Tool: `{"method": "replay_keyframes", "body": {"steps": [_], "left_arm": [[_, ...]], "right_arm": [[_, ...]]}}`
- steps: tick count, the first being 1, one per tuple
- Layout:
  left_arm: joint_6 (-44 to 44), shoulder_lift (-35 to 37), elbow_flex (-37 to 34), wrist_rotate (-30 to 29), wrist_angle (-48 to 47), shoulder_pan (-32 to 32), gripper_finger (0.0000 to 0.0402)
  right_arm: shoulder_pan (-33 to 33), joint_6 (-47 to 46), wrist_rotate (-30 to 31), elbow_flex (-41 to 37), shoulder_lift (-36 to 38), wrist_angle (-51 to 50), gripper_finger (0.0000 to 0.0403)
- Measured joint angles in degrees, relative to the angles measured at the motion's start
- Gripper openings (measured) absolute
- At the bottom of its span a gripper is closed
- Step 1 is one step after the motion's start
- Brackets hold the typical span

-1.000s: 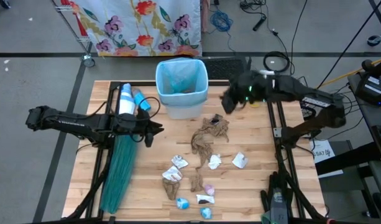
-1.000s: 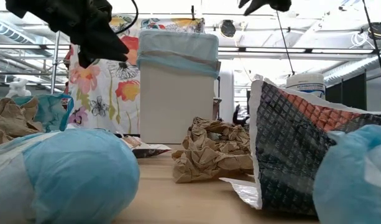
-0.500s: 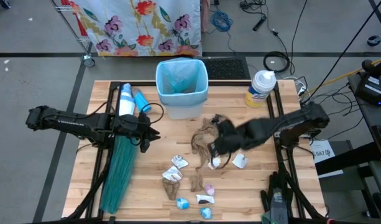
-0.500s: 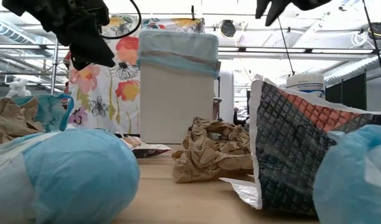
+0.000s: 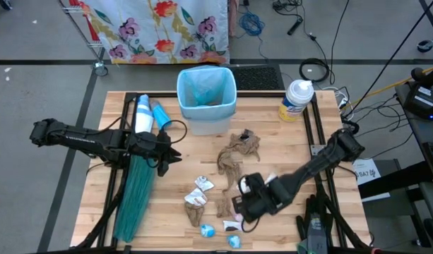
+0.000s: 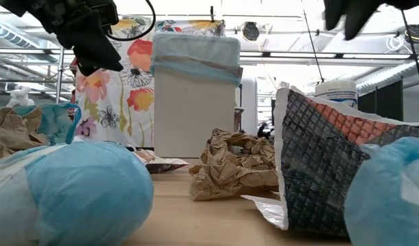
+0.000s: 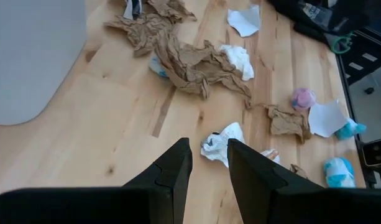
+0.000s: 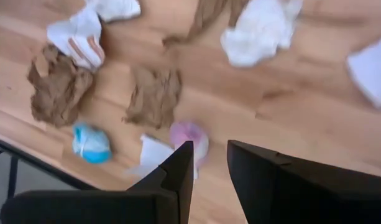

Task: Place trash/remove bag and relplace
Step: Put the pink plastic into the white trash bin

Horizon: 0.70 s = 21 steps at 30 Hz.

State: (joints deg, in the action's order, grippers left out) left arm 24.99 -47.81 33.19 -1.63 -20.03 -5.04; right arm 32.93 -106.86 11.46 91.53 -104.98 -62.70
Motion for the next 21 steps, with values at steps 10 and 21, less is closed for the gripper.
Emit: {"method": "replay_keyframes", "body": {"steps": [10, 21], "left_arm": [[-0.3, 0.0, 0.0, 0.0, 0.2, 0.0, 0.0109], [-0.3, 0.0, 0.0, -0.2, 2.1, 0.0, 0.0109]], "right_arm": [[4.7, -5.0, 0.0, 0.0, -0.5, -1.7, 0.0088], [5.1, -4.1, 0.2, 0.0, -0.5, -8.1, 0.0089]]}}
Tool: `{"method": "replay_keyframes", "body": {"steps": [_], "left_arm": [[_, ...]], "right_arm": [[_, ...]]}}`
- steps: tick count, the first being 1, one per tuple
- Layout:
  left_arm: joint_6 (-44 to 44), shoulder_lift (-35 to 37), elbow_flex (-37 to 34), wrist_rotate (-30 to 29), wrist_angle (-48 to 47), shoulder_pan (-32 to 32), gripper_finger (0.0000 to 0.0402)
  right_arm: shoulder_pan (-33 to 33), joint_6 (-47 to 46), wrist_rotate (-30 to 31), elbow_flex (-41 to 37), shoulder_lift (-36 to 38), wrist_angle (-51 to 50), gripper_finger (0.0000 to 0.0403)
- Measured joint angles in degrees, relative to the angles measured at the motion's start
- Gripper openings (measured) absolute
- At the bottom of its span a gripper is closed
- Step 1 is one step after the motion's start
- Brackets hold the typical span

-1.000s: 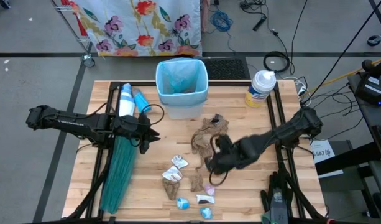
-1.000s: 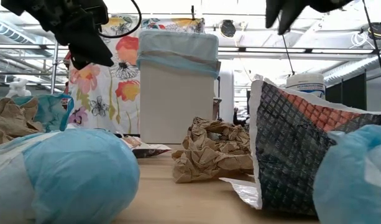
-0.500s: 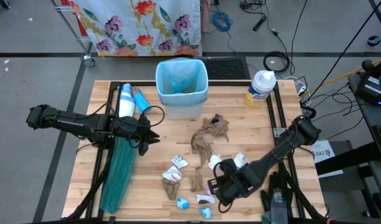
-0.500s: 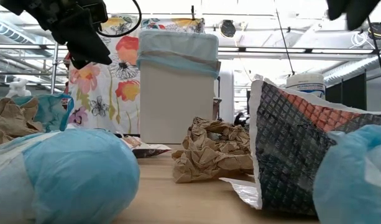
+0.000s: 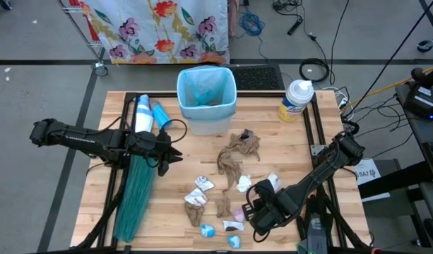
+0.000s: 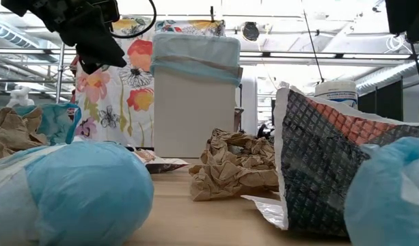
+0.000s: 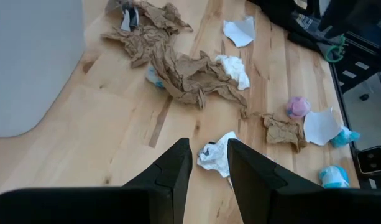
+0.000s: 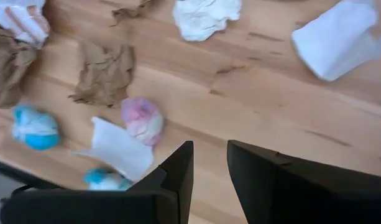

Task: Place trash/remove bag and relplace
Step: Put the pink plastic into the white trash bin

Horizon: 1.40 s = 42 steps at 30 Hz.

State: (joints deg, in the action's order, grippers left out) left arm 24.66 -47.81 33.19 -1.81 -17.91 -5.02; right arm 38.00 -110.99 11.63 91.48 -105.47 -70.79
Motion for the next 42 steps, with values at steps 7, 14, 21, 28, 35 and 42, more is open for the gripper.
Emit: {"method": "replay_keyframes", "body": {"steps": [7, 14, 21, 28, 35, 42], "left_arm": [[-1.1, 0.0, 0.0, -0.2, 0.0, 0.0, 0.0109], [-1.3, 0.0, 0.0, -0.2, 0.0, 0.0, 0.0109], [-1.2, 0.0, 0.0, -0.2, 0.0, 0.0, 0.0109], [-1.1, 0.0, 0.0, -0.2, 0.0, 0.0, 0.0109], [-1.0, 0.0, 0.0, -0.2, 0.0, 0.0, 0.0109], [-1.1, 0.0, 0.0, -0.1, -0.1, 0.0, 0.0109]], "right_arm": [[0.0, 1.4, 0.8, 0.0, 0.0, -2.1, 0.0089], [0.0, 4.3, 0.8, 0.0, 0.0, 0.8, 0.0089], [0.0, 3.9, 2.5, 0.0, 0.0, 2.7, 0.0089], [0.0, 4.3, 3.7, 0.1, -0.3, 8.9, 0.0088], [-0.5, 8.4, 0.3, 0.1, -4.7, 16.8, 0.0068], [-2.3, 14.4, -3.2, 5.6, -12.3, 16.5, 0.0038]]}}
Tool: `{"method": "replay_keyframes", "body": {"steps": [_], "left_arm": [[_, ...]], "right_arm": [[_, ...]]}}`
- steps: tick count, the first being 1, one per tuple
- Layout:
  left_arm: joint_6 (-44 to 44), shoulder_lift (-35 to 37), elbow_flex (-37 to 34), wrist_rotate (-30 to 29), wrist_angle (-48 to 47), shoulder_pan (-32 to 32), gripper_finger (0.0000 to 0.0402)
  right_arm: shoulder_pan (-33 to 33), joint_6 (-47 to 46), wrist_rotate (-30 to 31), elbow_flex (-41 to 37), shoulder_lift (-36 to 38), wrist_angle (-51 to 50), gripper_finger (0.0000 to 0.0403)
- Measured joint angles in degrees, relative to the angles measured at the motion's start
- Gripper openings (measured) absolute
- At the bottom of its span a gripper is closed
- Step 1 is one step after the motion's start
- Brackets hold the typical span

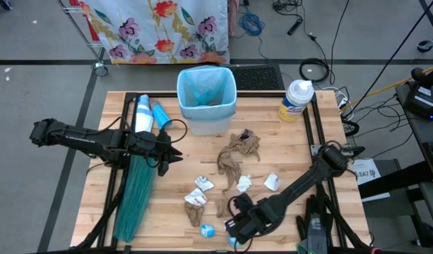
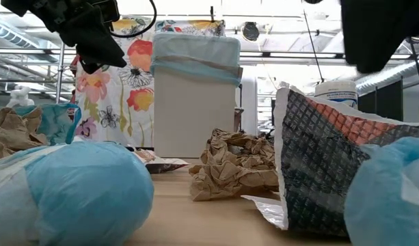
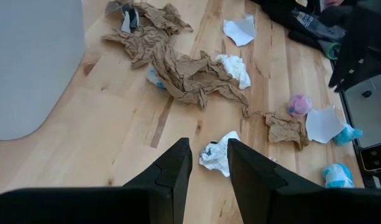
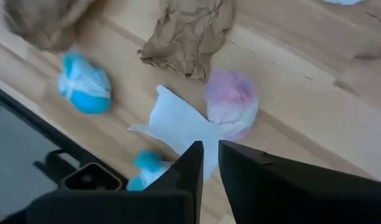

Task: Place trash/remove bag and relplace
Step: Put the pink plastic into the white trash bin

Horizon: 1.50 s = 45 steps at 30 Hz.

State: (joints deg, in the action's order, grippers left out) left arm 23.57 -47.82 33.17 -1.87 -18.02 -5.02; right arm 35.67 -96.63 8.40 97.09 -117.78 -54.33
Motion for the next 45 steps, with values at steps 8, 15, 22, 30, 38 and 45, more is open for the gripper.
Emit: {"method": "replay_keyframes", "body": {"steps": [8, 15, 22, 30, 38, 45], "left_arm": [[0.0, 0.0, 0.0, 0.2, 0.0, 0.0, 0.0109], [0.0, 0.0, 0.0, 0.8, -0.1, 0.0, 0.0109], [0.0, 0.0, 0.0, 1.2, 0.0, 0.0, 0.0109], [0.0, 0.0, 0.0, 1.7, 0.1, 0.0, 0.0109], [-0.4, 0.0, 0.0, 1.3, 0.1, 0.0, 0.0109], [-0.6, 0.0, 0.0, -0.2, 0.1, 0.1, 0.0109]], "right_arm": [[-3.0, 5.3, -4.4, 2.9, -8.1, -1.4, 0.0040], [-4.2, 7.8, -6.6, 3.2, -12.2, 0.2, 0.0009], [-4.6, 5.2, -3.2, 2.7, -8.3, -6.3, 0.0001], [-5.3, 2.2, 5.6, 2.7, 3.0, -18.6, 0.0000], [-10.0, 9.4, 11.1, 2.8, 12.6, -24.8, 0.0000], [-14.5, 20.3, 13.7, 2.8, 13.9, -22.4, 0.0015]]}}
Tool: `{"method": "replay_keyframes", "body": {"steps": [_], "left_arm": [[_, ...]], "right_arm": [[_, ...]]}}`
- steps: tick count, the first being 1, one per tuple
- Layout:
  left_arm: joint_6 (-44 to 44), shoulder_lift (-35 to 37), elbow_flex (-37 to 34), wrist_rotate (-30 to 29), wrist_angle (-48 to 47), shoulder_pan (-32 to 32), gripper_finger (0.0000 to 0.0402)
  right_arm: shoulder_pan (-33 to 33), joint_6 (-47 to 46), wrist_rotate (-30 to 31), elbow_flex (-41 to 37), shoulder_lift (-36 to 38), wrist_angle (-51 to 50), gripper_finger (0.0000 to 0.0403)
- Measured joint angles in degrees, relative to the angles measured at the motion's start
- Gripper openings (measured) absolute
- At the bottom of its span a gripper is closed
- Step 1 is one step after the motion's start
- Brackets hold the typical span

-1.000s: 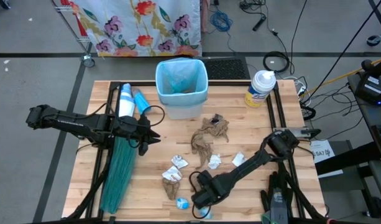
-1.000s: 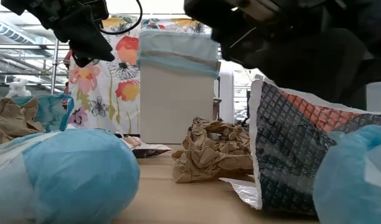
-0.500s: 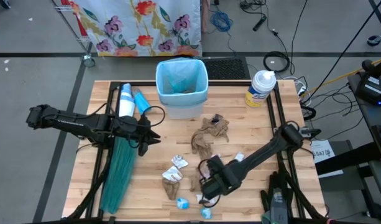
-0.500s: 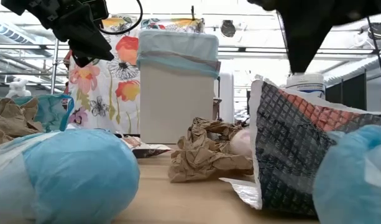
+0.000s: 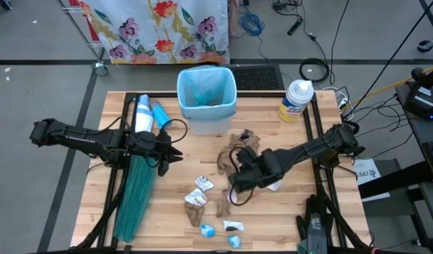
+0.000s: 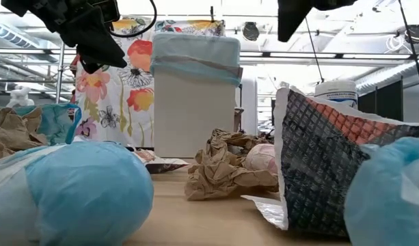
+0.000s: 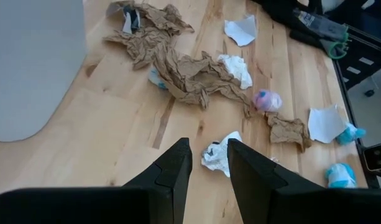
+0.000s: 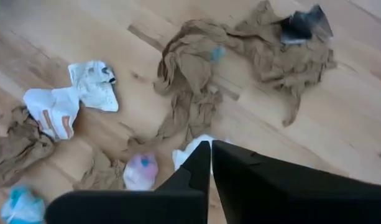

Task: Place trash/remove bag and relplace
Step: Put the pink plastic into the white trash bin

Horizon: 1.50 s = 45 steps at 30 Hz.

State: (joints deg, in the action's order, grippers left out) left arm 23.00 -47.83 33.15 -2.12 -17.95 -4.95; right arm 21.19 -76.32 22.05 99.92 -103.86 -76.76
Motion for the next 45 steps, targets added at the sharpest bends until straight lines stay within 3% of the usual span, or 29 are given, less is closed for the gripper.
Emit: {"method": "replay_keyframes", "body": {"steps": [5, 9, 12, 18, 28, 37, 41, 45], "left_arm": [[0.2, 0.0, 0.0, -1.3, 0.0, 0.0, 0.0109], [0.1, 0.0, 0.0, -3.1, -0.1, 0.0, 0.0109], [0.0, 0.0, 0.0, -4.7, -0.1, 0.0, 0.0109], [-0.9, 0.0, 0.0, -5.3, -0.1, 0.1, 0.0109], [-0.9, 0.0, 0.0, -4.3, -0.2, 0.0, 0.0109], [-0.9, 0.0, 0.0, -2.4, -0.2, 0.0, 0.0109], [-0.9, 0.0, 0.0, -2.4, -0.1, 0.0, 0.0109], [-0.9, 0.0, 0.0, -2.4, -0.2, 0.0, 0.0109]], "right_arm": [[-1.6, 4.0, -5.1, 0.0, -2.8, 2.1, 0.0065], [-2.1, 2.6, -6.1, 0.0, -6.3, 2.6, 0.0112], [-2.7, 1.8, -10.1, 0.0, -9.5, 4.8, 0.0139], [-2.7, -3.4, -14.9, 0.0, -14.7, 9.8, 0.0164], [0.8, -13.2, -17.9, 0.0, -19.5, 16.0, 0.0164], [2.1, -14.5, -17.4, 0.1, -24.8, 17.4, 0.0153], [1.8, -13.2, -18.1, 0.3, -26.0, 18.5, 0.0116], [1.7, -13.0, -18.8, 0.1, -24.5, 17.3, 0.0038]]}}
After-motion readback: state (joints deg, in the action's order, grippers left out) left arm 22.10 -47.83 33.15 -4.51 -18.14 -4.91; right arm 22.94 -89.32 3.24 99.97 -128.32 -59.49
